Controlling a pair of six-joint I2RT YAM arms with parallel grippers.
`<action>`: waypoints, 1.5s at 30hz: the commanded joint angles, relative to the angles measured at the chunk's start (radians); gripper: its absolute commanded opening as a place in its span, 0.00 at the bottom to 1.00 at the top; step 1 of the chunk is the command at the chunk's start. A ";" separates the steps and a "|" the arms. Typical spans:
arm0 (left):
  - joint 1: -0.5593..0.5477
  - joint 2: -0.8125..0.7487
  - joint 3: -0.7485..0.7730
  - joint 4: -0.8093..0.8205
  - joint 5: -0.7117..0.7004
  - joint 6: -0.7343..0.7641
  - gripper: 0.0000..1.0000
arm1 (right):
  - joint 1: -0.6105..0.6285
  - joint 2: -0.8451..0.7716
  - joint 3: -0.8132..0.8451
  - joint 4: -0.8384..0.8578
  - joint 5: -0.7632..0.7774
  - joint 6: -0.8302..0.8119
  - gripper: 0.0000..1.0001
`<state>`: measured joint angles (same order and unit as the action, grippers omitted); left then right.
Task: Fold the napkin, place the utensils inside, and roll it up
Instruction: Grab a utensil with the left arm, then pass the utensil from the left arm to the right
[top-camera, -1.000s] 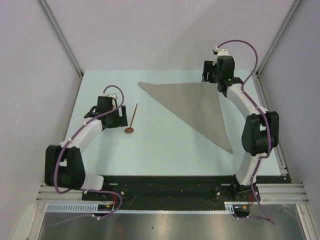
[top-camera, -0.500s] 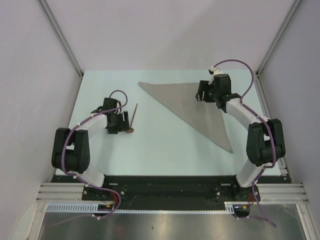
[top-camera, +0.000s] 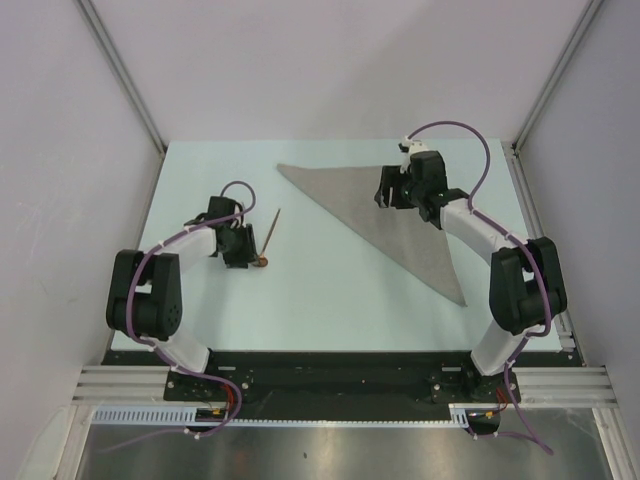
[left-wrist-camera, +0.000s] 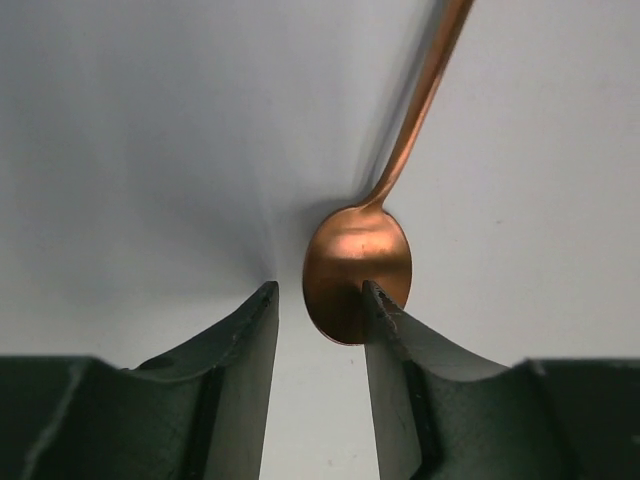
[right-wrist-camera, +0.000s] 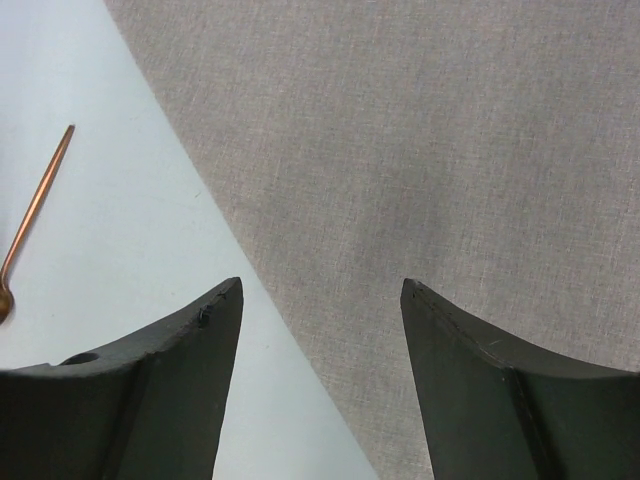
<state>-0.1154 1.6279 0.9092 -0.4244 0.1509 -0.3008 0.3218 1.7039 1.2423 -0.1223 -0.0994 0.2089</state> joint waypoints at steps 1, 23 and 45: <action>0.006 0.012 -0.006 0.016 0.068 -0.031 0.41 | 0.010 0.000 0.055 0.006 0.021 0.004 0.70; 0.050 -0.059 0.089 -0.057 0.288 0.069 0.00 | 0.249 -0.203 -0.090 0.111 0.029 -0.340 0.71; -0.174 0.032 0.261 -0.336 0.420 0.370 0.00 | 0.804 -0.093 -0.238 0.046 0.364 -0.689 0.72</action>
<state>-0.2749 1.7309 1.1839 -0.7460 0.5449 0.0120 1.0870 1.5372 0.9787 -0.0101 0.0853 -0.3946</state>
